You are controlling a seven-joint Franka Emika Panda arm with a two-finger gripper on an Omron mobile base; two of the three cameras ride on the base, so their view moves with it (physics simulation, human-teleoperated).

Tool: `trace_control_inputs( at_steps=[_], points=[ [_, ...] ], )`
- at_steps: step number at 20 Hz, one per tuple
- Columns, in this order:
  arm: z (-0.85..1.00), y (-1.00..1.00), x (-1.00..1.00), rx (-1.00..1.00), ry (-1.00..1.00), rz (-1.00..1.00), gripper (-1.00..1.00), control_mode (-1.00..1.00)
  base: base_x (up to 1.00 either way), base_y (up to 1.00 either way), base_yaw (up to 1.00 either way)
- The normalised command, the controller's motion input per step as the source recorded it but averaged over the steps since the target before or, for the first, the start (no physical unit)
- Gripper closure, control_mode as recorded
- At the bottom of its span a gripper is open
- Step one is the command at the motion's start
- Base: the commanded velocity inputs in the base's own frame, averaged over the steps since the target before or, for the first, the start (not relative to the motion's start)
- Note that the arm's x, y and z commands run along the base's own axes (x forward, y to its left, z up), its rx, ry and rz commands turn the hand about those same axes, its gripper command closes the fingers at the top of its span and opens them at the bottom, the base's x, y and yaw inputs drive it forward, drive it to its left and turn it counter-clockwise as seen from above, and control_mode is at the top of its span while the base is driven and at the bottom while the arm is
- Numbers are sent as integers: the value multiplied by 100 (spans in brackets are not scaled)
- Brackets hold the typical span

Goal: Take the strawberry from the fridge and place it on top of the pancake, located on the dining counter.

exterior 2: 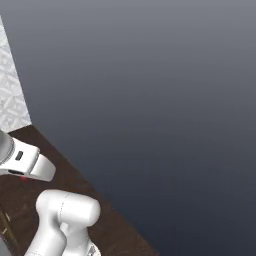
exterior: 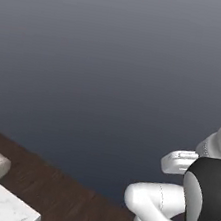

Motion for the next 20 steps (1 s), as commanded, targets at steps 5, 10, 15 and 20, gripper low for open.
trace_control_inputs(
  at_steps=[5, 10, 15, 20],
  points=[
    [0, 0, 0, 0, 0, 0, 100, 100, 52, -32, 77],
    [0, 0, 0, 0, 0, 0, 100, 100, 78, -2, 63],
    [0, 0, 0, 0, 0, 0, 100, 100, 96, -36, 31],
    [0, 0, 0, 0, 0, 0, 100, 100, 99, -3, 29]
  ],
)
